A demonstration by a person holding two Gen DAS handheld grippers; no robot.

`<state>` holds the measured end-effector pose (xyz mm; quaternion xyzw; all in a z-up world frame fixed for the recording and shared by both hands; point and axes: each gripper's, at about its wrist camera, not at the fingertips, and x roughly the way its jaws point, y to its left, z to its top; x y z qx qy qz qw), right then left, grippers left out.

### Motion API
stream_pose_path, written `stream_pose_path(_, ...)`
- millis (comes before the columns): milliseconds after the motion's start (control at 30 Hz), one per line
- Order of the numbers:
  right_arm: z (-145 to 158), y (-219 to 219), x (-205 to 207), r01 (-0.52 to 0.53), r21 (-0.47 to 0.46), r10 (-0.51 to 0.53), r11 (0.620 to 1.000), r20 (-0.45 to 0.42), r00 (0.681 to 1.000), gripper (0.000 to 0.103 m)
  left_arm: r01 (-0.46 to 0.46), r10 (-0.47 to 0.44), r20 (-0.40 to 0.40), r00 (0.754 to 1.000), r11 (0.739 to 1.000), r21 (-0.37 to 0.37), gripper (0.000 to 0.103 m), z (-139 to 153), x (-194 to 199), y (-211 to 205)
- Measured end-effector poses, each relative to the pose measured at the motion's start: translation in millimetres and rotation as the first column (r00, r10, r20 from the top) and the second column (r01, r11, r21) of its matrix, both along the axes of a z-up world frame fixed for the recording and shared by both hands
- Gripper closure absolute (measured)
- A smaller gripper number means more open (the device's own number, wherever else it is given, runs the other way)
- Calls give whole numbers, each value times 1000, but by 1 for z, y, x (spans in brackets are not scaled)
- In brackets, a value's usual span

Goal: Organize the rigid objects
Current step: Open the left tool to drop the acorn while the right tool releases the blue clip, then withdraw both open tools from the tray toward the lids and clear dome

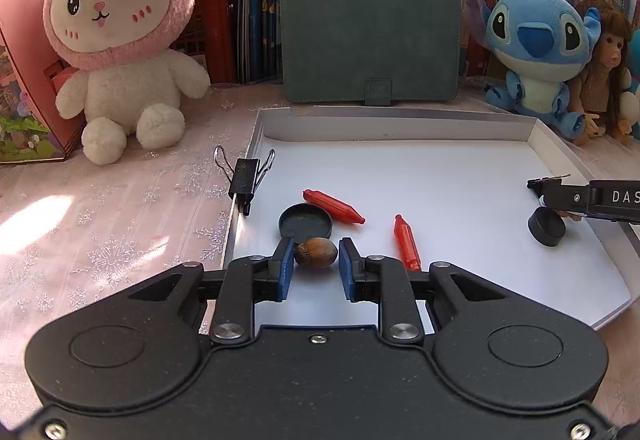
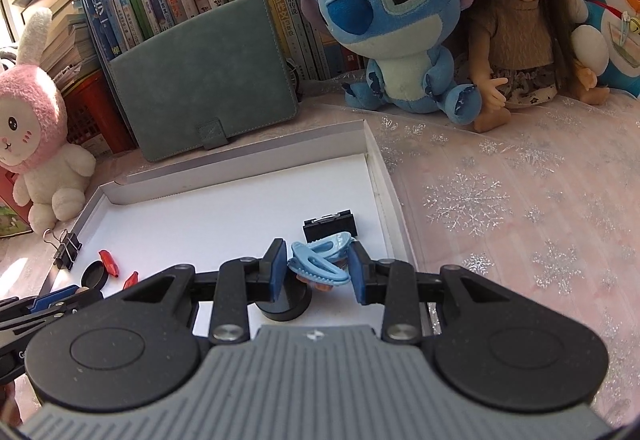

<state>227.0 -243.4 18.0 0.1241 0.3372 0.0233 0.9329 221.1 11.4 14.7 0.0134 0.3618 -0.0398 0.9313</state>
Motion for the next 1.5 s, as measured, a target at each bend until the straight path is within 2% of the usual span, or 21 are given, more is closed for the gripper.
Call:
stream_pose_path(133,2,0,-3,-10,6,10,1000,2,1000,60,5,-5,-3,1000,1000,-10,68,2,-4,0)
stream_pose_path(200,4,1,-6,-20,-3,20,1000,9,1000,49,10,-10,1,1000,1000,-11,64,4,-6,0)
stream_pose_path(233,5,2,-7,-25,-8,25,1000,15,1000,47,13,-13,3,1000,1000,-10,61,5,-8,0)
stream_pose_path(367,11,4,-14,-43,-29,44,999,37,998,44,24,-24,21,999,1000,-8,50,12,-16,0)
stream_pose_path(467,16,6,-23,-70,-31,72,997,55,996,37,31,-31,40,999,1000,-2,35,18,-26,0)
stream_pose_path(533,19,8,-30,-92,-34,94,995,65,993,32,42,-42,63,997,999,2,21,22,-35,0)
stream_pose_path(700,24,17,-52,-159,-63,164,985,92,982,22,73,-74,99,992,997,16,17,30,-57,-3)
stream_pose_path(900,31,29,-78,-216,-102,229,971,136,964,16,87,-88,99,991,996,12,16,35,-77,-5)
stream_pose_path(1267,36,41,-113,-265,-166,295,950,193,936,13,111,-112,110,988,994,14,16,36,-108,-5)
stream_pose_path(1500,41,37,-133,-282,-206,323,937,207,923,10,109,-106,110,988,994,-19,15,33,-133,-1)
